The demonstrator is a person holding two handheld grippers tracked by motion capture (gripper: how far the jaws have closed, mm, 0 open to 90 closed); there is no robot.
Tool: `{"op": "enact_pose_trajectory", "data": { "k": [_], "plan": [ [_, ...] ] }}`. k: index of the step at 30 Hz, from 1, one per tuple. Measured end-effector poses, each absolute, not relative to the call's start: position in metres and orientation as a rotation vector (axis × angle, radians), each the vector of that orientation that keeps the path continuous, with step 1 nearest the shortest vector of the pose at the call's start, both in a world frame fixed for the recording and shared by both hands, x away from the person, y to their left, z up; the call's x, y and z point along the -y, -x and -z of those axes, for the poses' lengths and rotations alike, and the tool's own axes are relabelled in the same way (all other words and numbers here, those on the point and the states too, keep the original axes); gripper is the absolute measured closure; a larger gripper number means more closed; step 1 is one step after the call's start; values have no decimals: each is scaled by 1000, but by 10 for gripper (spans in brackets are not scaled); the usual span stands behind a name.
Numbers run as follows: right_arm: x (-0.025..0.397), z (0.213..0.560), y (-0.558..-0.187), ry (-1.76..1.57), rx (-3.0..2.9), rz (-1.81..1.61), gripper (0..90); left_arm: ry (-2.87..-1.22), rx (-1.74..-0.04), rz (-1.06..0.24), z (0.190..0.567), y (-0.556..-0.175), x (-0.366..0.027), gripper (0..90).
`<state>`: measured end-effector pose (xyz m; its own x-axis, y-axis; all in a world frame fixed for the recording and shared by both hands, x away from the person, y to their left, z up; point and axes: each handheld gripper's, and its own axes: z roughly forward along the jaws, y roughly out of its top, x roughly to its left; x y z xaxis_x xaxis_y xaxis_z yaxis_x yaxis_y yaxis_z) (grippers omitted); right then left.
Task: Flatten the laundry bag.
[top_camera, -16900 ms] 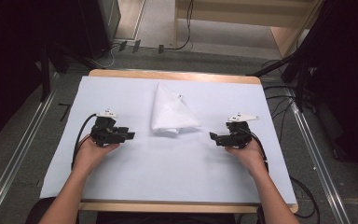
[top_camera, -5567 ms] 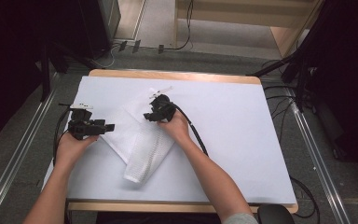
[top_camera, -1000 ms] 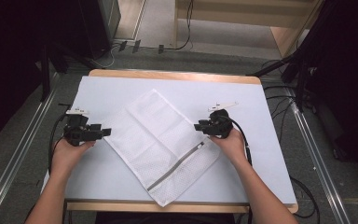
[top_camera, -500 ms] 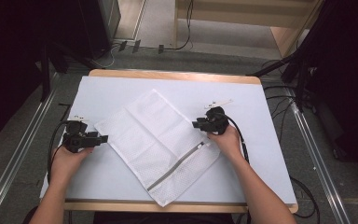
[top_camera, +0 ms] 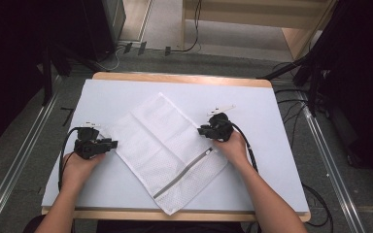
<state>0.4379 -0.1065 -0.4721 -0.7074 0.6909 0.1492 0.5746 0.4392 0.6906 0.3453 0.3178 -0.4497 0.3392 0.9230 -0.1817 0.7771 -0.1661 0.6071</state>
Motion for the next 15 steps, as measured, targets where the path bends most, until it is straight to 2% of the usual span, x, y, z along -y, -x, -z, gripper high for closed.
{"op": "enact_pose_trajectory", "data": {
  "k": [3,5,15],
  "plan": [
    [105,472,-437,-1118,-2524,-1095,890,-1989,-1491,-310,450,-347,-319,794],
    [105,472,-437,-1125,-2528,-1102,900,-1962,-1489,-240,451,-350,-322,880],
    [106,469,-435,-1144,-2560,-1088,900,-1953,-1434,-264,437,-361,-318,900]
  ]
}}
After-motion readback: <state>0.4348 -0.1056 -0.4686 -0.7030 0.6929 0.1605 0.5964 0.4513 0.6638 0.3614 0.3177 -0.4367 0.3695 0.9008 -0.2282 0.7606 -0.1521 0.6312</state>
